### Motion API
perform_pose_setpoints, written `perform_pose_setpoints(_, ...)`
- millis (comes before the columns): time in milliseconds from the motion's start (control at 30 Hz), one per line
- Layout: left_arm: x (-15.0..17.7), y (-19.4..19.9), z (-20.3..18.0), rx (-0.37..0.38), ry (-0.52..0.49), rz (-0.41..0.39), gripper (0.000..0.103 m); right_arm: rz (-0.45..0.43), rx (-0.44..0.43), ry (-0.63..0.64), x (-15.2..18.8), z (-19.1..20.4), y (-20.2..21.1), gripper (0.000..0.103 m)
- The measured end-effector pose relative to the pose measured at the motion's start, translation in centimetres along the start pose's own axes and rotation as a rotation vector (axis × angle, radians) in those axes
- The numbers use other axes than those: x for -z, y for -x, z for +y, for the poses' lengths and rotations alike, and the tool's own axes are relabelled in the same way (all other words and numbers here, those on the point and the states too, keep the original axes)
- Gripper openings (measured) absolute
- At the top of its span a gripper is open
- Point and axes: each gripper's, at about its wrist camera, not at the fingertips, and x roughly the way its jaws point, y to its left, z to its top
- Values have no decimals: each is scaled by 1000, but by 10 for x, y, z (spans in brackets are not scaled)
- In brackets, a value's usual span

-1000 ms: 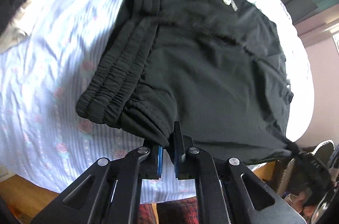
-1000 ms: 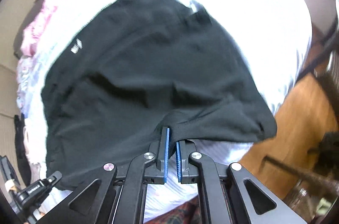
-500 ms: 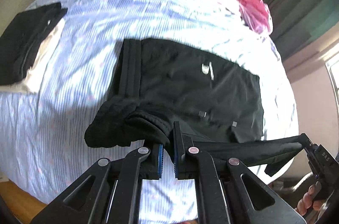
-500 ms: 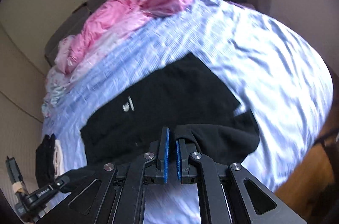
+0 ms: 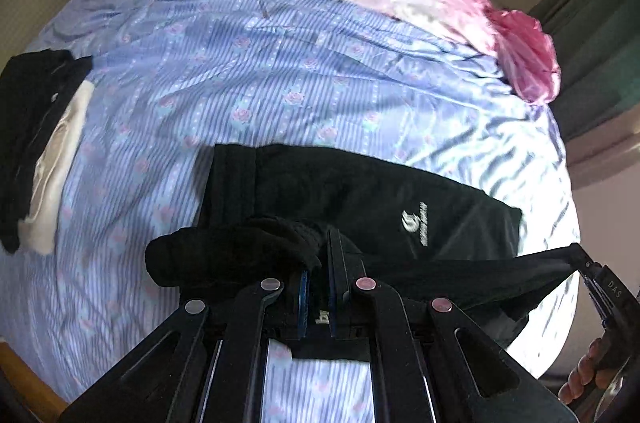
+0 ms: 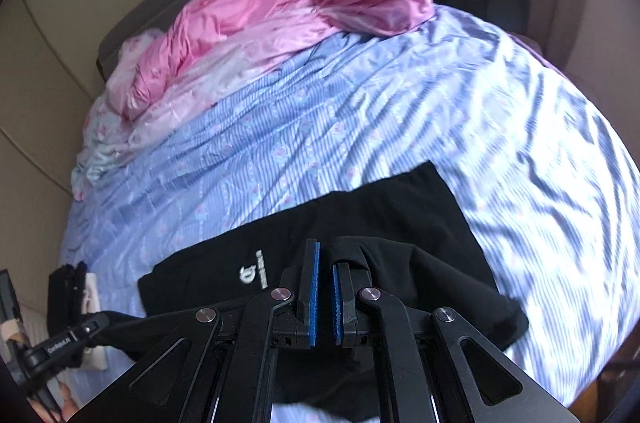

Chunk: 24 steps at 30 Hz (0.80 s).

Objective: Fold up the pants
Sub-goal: 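Lift the waistband with both grippers and fold it over onto the leg openings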

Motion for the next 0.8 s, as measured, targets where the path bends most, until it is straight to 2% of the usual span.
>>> perform_pose_setpoints(200,-35,-60,-8,-58,1,63,9,95,3,13,-23,-5,-73,7)
perform_pose_setpoints(400,-52,-104,-14,-124,-12,111,12,173,2,9,-34,-13,-126,7)
perform_pose_setpoints(500,-57,-119,-18,-165,-23,141,16,194,-15,4,-37,-14,-137,14)
perform_pose_setpoints(567,-58,-122,-22,-177,-46,144,23,199,-27,13,-39,-15,-138,28)
perform_pose_setpoints(600,-58,-122,-25,-174,-58,140,31,199,-37,17,-40,-15,-137,38)
perform_pose_setpoints(633,-58,-120,-29,-169,-70,129,43,194,-45,23,-40,-16,-134,42)
perform_pose_setpoints(733,-60,-110,-39,-183,-113,72,59,194,-44,40,-44,-16,-129,43)
perform_pose_setpoints(767,-60,-106,-43,-208,-133,46,67,194,-43,39,-45,-18,-127,43)
perform_pose_setpoints(800,-60,-100,-47,-251,-156,4,82,205,-46,36,-46,-19,-125,45)
